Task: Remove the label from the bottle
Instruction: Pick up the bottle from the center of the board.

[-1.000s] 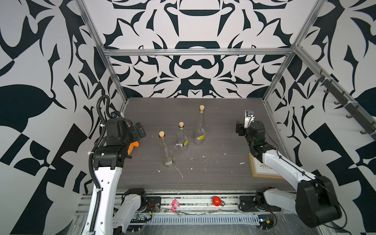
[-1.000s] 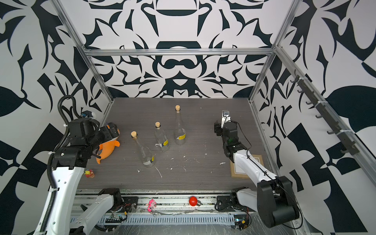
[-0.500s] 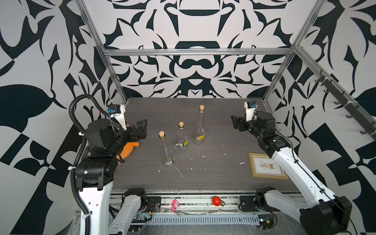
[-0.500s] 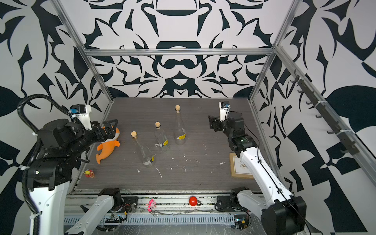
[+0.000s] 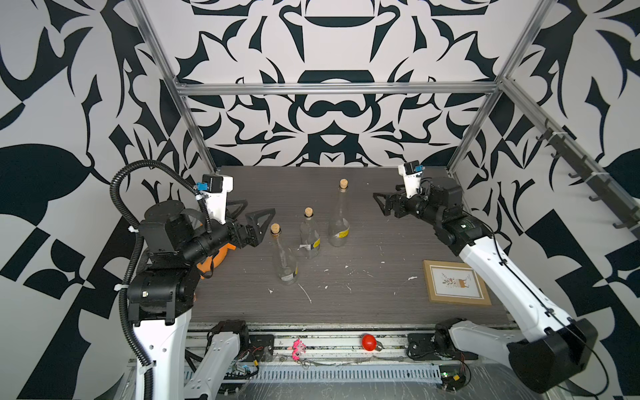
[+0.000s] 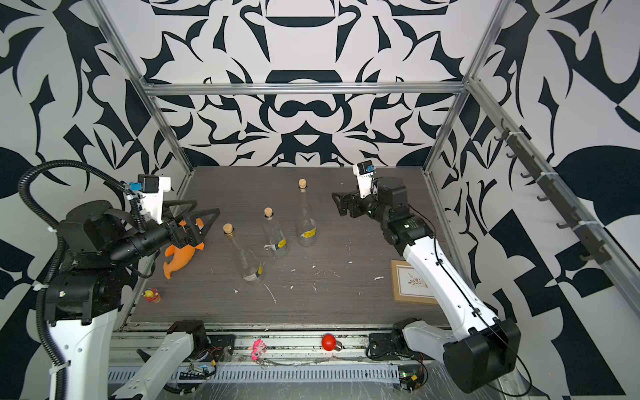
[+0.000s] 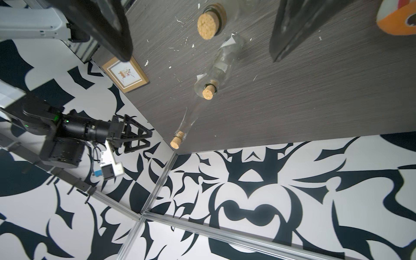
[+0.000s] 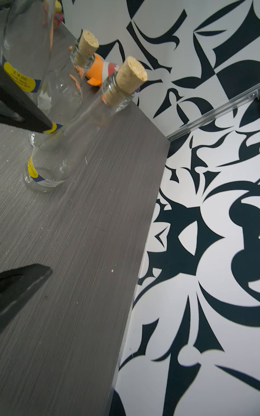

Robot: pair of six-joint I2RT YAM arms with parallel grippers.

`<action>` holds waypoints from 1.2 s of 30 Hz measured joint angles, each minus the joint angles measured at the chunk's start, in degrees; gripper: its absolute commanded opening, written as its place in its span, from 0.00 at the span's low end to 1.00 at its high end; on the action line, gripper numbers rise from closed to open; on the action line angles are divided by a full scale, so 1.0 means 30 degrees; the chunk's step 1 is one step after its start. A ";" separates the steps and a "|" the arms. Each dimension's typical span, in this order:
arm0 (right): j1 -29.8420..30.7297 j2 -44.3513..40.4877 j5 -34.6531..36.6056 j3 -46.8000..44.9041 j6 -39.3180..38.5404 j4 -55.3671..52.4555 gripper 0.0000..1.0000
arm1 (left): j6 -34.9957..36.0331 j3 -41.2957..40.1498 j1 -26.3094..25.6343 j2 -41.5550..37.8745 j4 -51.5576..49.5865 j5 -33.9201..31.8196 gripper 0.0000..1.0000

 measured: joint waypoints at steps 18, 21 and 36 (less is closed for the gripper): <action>0.4619 0.3891 0.1268 0.1690 0.0452 0.2463 0.84 | -0.0029 -0.0117 -0.0423 -0.0925 0.0510 0.2674 0.99; 0.4940 0.4473 0.1872 0.2004 0.0270 0.2616 0.84 | -0.0044 -0.0415 -0.0423 -0.1326 0.0641 0.2849 0.99; 0.7337 0.1501 0.5034 0.2302 -0.1494 0.1049 0.85 | -0.0240 -0.1472 -0.0474 -0.2222 0.0874 -0.0576 0.99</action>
